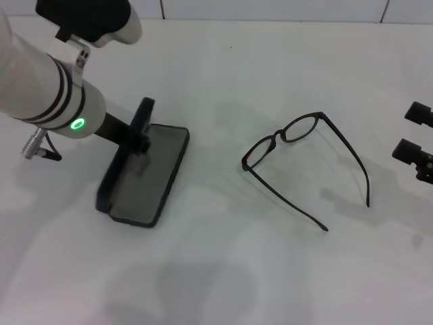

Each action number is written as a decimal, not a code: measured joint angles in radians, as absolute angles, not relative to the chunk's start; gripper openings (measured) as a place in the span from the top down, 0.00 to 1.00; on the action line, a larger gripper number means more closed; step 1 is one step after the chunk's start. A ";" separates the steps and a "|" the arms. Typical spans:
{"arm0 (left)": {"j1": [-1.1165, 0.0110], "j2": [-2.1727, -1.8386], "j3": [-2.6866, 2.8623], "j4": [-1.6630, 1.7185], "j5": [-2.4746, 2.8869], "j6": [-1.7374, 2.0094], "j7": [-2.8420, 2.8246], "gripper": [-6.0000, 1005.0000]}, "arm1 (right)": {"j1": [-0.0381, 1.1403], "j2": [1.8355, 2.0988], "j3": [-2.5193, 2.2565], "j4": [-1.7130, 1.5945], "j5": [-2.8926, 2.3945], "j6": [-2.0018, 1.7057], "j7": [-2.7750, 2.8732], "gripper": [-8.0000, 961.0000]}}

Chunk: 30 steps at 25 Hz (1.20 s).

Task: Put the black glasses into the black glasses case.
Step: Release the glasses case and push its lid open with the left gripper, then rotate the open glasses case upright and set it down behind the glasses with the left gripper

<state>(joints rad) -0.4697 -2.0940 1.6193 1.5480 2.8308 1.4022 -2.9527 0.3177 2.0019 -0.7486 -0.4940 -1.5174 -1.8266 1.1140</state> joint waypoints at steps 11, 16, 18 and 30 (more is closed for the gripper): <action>-0.468 -2.094 1.633 1.576 2.833 1.420 -2.956 0.71 | 0.326 2.002 -0.749 -0.493 -1.519 -1.800 1.107 0.17; -0.469 -2.092 1.651 1.615 2.833 1.405 -2.935 0.75 | 0.325 2.002 -0.749 -0.492 -1.517 -1.796 1.102 0.17; -0.473 -2.091 1.654 1.623 2.833 1.390 -2.923 0.76 | 0.324 2.002 -0.748 -0.489 -1.516 -1.796 1.093 0.17; -0.497 -2.093 1.764 1.532 2.834 1.059 -2.525 0.78 | 0.305 2.002 -0.739 -0.463 -1.514 -1.796 1.067 0.17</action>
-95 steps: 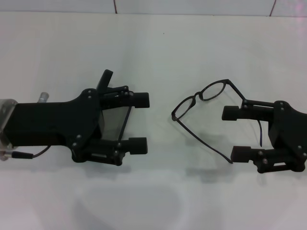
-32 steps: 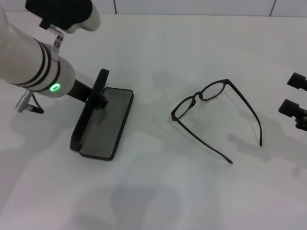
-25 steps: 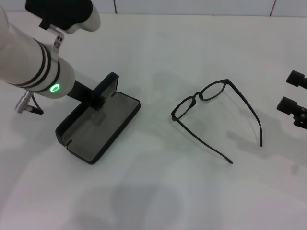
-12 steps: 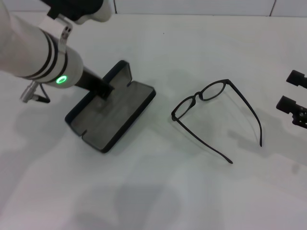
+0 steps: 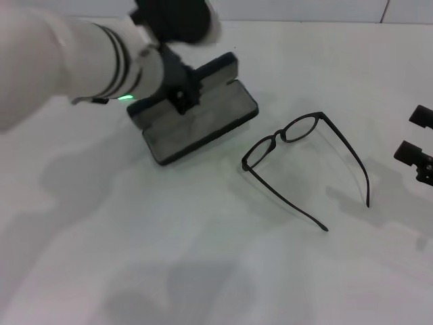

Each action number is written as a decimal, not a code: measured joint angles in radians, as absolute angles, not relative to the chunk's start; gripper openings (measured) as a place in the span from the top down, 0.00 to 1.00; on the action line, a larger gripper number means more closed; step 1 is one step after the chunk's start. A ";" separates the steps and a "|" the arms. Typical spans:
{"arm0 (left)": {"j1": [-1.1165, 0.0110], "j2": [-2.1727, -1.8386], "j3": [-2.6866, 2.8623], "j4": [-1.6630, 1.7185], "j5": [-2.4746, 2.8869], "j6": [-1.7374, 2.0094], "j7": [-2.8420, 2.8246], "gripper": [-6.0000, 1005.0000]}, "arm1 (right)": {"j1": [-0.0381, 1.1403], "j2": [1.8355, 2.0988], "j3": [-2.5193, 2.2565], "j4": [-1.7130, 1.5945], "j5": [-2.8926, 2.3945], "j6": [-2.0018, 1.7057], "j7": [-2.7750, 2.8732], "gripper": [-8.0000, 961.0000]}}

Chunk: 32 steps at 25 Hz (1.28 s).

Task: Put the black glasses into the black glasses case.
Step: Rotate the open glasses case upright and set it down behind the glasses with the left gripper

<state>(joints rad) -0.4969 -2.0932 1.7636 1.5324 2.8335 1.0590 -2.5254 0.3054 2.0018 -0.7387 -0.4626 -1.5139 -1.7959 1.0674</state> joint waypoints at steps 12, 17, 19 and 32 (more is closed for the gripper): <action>-0.530 -2.095 1.901 1.434 2.822 0.903 -2.208 0.75 | 0.286 2.000 -0.692 -0.422 -1.515 -1.798 1.051 0.17; -0.552 -2.097 1.961 1.413 2.821 0.873 -2.198 0.74 | 0.286 2.000 -0.690 -0.418 -1.517 -1.802 1.051 0.17; -0.555 -2.098 1.979 1.404 2.821 0.854 -2.194 0.74 | 0.286 2.000 -0.690 -0.417 -1.517 -1.802 1.051 0.17; -0.582 -2.100 2.022 1.332 2.825 0.776 -2.193 0.71 | 0.277 2.000 -0.690 -0.414 -1.517 -1.802 1.051 0.17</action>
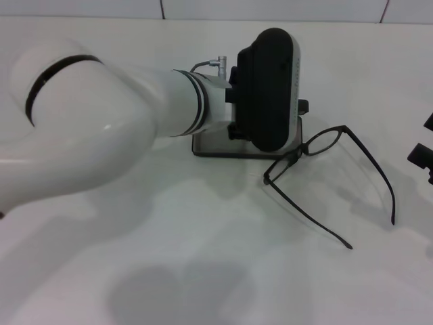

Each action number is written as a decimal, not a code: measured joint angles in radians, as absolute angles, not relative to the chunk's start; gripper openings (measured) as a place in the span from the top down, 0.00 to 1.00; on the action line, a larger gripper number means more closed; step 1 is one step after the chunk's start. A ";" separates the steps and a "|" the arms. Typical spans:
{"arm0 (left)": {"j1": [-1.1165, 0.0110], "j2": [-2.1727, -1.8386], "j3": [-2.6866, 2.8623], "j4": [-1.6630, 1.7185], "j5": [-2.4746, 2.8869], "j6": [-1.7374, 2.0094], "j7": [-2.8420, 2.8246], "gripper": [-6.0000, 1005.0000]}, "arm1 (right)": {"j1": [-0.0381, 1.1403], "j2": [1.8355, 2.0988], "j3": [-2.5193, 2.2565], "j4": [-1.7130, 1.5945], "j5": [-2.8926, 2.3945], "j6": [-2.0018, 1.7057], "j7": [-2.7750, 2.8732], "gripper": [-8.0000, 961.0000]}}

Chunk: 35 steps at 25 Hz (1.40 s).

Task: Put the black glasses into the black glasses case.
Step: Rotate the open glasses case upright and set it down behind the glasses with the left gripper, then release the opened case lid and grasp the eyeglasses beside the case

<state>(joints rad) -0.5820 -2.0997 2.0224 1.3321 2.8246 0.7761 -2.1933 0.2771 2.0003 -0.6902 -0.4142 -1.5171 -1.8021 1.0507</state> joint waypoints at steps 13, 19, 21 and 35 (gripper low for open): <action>-0.547 -2.097 2.038 1.405 2.829 0.730 -2.197 0.66 | 0.276 1.998 -0.690 -0.414 -1.515 -1.799 1.051 0.17; -0.403 -2.097 2.024 1.667 2.823 0.756 -2.229 0.54 | 0.272 1.994 -0.688 -0.414 -1.515 -1.799 1.051 0.17; -0.369 -2.097 2.023 1.738 2.822 0.796 -2.286 0.54 | 0.267 1.991 -0.677 -0.414 -1.515 -1.801 1.051 0.17; -0.548 -2.099 2.049 1.620 2.820 1.059 -2.676 0.56 | 0.218 1.966 -0.555 -0.416 -1.519 -1.806 1.051 0.17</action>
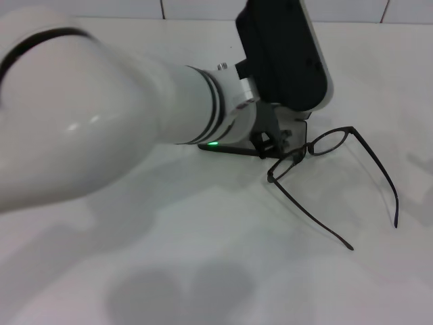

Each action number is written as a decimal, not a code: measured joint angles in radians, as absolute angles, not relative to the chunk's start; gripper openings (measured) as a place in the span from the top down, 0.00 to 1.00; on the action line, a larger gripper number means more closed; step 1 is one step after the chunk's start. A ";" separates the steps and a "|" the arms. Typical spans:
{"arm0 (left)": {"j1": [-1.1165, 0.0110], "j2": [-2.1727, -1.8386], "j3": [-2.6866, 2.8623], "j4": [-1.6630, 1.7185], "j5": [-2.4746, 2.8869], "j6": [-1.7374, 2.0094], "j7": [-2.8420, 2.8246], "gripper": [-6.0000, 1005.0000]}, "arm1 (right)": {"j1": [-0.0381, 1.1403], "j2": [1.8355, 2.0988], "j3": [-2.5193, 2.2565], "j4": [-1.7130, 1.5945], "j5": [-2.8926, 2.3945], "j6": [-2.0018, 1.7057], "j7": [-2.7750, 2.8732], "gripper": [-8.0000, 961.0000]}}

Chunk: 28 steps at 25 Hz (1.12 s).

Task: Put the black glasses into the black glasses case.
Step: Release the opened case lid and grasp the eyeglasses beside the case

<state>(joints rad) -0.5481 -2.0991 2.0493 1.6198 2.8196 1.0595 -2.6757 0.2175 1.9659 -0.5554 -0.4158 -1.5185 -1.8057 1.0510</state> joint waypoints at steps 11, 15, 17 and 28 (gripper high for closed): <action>-0.683 -2.101 2.020 1.431 2.641 1.000 -2.711 0.56 | 0.200 1.973 -0.546 -0.415 -1.518 -1.800 1.029 0.17; -0.724 -2.101 1.995 1.361 2.576 0.972 -2.710 0.56 | 0.199 1.974 -0.545 -0.414 -1.519 -1.799 1.029 0.17; -0.744 -2.101 1.986 1.325 2.548 0.963 -2.707 0.56 | 0.199 1.974 -0.545 -0.414 -1.520 -1.798 1.028 0.17; -0.817 -2.102 1.993 1.171 2.488 0.916 -2.704 0.56 | 0.203 1.974 -0.548 -0.405 -1.522 -1.787 1.027 0.17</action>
